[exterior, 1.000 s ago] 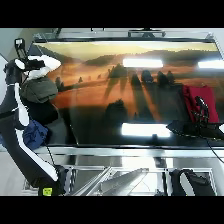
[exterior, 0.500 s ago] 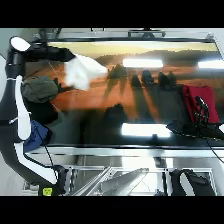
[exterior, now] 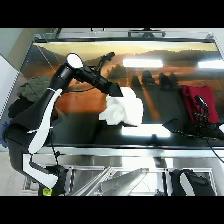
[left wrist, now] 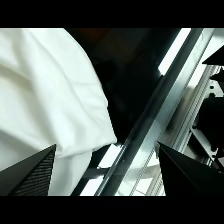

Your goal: Fold the shirts.

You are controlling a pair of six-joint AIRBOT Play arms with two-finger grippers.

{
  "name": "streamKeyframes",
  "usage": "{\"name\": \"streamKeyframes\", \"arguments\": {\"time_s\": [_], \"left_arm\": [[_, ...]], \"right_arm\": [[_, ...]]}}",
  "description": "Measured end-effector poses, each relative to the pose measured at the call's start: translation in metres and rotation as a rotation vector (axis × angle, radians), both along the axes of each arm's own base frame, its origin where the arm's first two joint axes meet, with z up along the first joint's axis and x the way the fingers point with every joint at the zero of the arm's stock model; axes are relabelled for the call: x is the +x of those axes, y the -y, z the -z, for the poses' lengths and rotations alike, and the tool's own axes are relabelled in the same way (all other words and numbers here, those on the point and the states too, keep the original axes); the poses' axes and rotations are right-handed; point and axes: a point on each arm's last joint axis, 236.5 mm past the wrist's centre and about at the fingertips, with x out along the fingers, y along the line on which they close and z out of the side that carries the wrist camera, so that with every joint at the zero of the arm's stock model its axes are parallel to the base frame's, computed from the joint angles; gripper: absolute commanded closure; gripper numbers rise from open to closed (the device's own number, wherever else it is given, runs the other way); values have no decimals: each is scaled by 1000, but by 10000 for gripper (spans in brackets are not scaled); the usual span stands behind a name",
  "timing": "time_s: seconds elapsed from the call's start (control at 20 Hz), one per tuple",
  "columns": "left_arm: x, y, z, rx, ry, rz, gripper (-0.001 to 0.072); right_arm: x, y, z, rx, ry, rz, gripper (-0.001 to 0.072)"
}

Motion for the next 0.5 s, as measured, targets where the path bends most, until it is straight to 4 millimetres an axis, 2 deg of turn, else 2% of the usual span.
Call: {"name": "streamKeyframes", "arguments": {"time_s": [0.05, 0.1, 0.25, 0.35, 0.5], "left_arm": [[0, 0, -2, -1, -1, -2, -5], [1, -3, -3, 3, -10, -9, -4], [-4, -33, 10, 89, -99, -35, -4], [-14, -57, 30, 156, -189, -56, -3], [-38, -83, 71, 224, -335, -98, -3]], "right_arm": [[4, -3, -3, 15, 23, -9, 117], [10, -8, -7, 39, 51, -19, 93], [25, -20, -7, 117, 85, -56, 93], [34, -27, 4, 163, 73, -77, 94], [47, -36, 35, 198, 26, -109, 97]]}}
